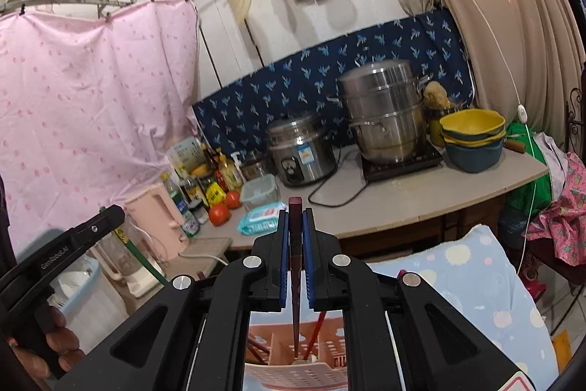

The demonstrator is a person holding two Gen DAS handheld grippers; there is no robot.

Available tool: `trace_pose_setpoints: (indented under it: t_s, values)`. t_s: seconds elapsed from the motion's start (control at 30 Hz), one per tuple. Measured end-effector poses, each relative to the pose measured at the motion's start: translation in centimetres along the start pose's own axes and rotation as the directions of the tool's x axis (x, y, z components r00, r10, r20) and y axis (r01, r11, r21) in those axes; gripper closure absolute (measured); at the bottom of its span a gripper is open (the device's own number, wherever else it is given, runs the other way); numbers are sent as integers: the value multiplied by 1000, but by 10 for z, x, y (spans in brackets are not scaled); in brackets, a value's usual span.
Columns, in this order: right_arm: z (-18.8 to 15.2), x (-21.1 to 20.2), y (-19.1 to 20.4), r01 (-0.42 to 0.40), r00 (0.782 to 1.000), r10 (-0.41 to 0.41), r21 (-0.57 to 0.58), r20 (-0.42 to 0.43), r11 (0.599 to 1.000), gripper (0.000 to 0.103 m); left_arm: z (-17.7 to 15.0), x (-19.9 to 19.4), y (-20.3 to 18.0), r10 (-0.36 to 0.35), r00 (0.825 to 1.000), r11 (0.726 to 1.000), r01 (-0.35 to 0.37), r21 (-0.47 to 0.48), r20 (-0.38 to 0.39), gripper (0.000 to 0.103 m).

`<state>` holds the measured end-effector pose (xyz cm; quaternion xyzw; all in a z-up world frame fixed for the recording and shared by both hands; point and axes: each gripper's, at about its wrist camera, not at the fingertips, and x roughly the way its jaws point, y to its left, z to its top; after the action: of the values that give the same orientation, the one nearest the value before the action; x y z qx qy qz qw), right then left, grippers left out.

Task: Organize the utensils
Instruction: 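Lower both chopsticks into the pink basket and open both tools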

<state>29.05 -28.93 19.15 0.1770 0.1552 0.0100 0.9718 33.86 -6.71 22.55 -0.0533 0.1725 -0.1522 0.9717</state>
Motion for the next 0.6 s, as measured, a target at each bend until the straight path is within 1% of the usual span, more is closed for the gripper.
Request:
trace_pose_setpoints:
  t_s: [0.17,0.6]
  values:
    - [-17,22,-5,15,998,-15,3,-64,1000,94,-13,18,7,9,999,1000,-10,-11,-46,96]
    - [-31,42,-13,38,993,-38,4,-113,999,93,-30,39,19,34,995,999,-38,-38,-99,96]
